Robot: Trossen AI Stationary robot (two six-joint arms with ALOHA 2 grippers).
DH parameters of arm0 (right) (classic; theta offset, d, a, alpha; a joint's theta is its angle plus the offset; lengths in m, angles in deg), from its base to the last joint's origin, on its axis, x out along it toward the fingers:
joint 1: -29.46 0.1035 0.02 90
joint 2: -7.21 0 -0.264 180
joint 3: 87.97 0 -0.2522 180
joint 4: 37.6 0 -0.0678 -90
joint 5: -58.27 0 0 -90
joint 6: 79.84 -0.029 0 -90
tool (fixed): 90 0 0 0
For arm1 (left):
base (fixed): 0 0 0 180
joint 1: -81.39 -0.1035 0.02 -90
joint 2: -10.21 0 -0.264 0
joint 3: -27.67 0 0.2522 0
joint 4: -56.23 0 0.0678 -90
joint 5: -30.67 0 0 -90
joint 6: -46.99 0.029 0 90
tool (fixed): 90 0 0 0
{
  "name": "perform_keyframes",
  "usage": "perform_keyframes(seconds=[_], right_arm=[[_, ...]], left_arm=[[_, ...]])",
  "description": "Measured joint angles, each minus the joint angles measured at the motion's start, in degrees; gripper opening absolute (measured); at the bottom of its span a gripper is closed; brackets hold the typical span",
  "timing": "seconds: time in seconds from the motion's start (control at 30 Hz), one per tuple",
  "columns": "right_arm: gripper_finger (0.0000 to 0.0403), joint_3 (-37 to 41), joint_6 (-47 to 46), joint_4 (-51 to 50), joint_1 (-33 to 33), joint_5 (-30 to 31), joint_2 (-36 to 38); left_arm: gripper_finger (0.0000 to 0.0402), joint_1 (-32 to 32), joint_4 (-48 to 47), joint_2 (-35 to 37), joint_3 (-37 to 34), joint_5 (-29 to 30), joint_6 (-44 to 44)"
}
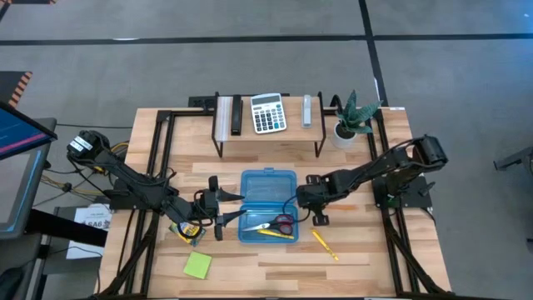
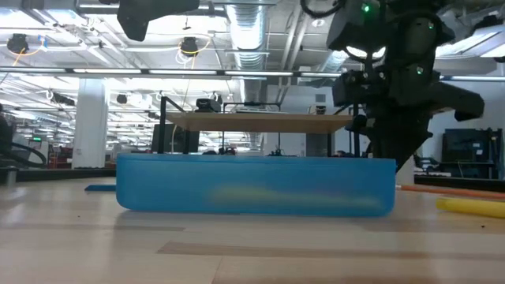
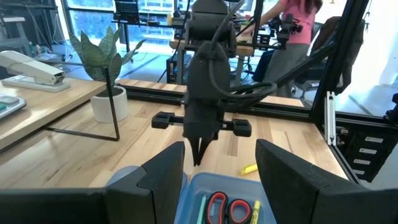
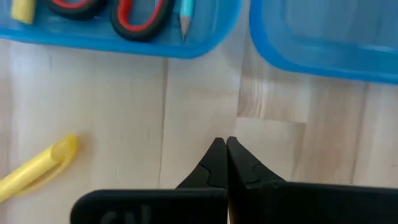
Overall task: Pack school essentials
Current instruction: Put the orange pencil into the blue supply box
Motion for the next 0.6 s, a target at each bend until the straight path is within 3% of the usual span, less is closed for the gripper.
perform_keyframes(seconds=[0.4, 0.6], right_arm=[[0.0000, -0.65, -0.92, 4.10, 1.72, 1.78, 12.96], [0.0000, -3.33, -0.42, 9.24, 1.94, 0.88, 13.63]], left_arm=[[0.0188, 0.01, 0.19, -0.02, 0.02, 0.00, -0.02], [0.0188, 0.01, 0.52, -0.02, 0.02, 0.00, -0.02]])
